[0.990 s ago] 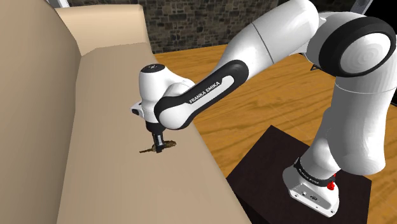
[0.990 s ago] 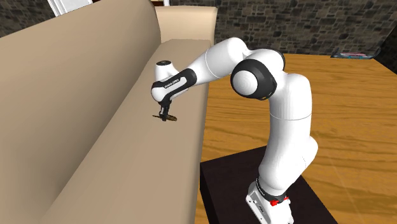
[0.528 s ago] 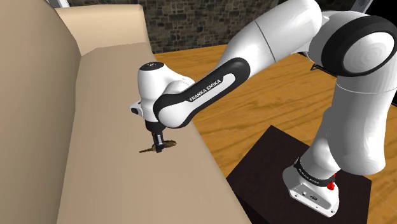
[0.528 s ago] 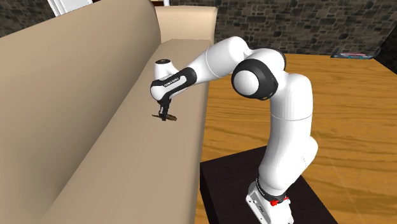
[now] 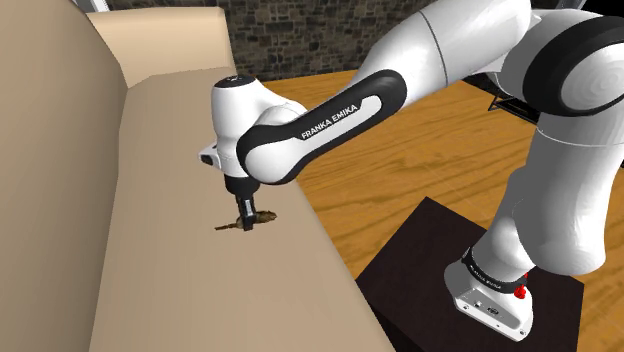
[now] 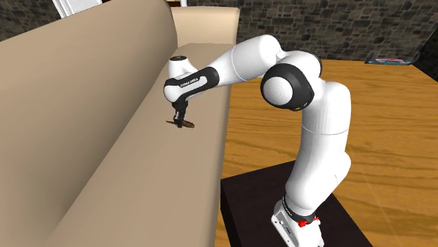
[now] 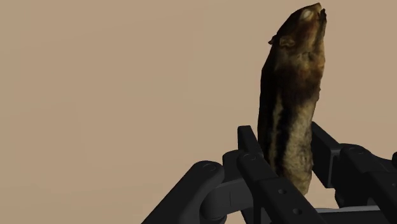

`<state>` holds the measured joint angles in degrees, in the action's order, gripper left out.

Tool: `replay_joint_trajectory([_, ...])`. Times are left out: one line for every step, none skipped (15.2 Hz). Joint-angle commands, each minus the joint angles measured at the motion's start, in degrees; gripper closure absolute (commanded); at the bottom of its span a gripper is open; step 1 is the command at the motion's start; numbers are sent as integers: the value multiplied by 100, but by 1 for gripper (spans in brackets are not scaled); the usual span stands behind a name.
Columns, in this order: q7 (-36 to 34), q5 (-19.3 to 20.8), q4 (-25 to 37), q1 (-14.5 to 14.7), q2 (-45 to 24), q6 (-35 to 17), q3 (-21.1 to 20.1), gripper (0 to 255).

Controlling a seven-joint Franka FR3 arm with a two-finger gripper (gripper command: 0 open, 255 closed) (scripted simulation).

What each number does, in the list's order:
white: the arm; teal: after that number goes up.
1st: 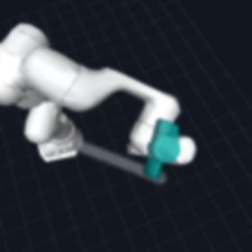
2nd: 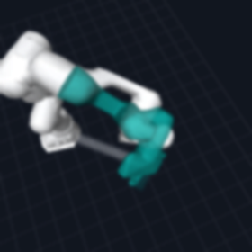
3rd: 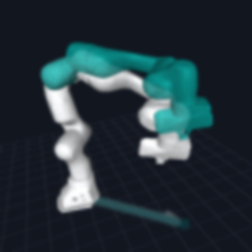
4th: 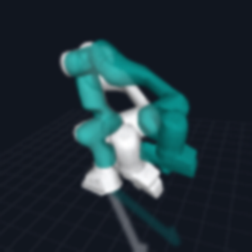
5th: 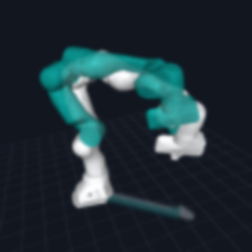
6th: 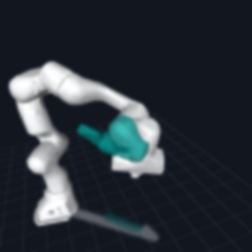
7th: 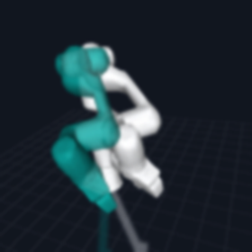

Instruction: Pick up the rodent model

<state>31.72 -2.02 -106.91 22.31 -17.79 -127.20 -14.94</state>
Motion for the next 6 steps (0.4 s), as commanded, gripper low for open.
replay_joint_trajectory([5, -13, 87, -10, 58, 146, -3, 255])
replay_joint_trajectory([5, -21, 121, -13, 92, 213, -6, 255])
replay_joint_trajectory([4, -27, 157, -16, 124, 280, -9, 255])
replay_joint_trajectory([3, -34, 194, -19, 156, 348, -12, 255])
replay_joint_trajectory([3, -35, 199, -19, 161, 358, -12, 255])
replay_joint_trajectory([3, -35, 199, -19, 161, 358, -12, 255])
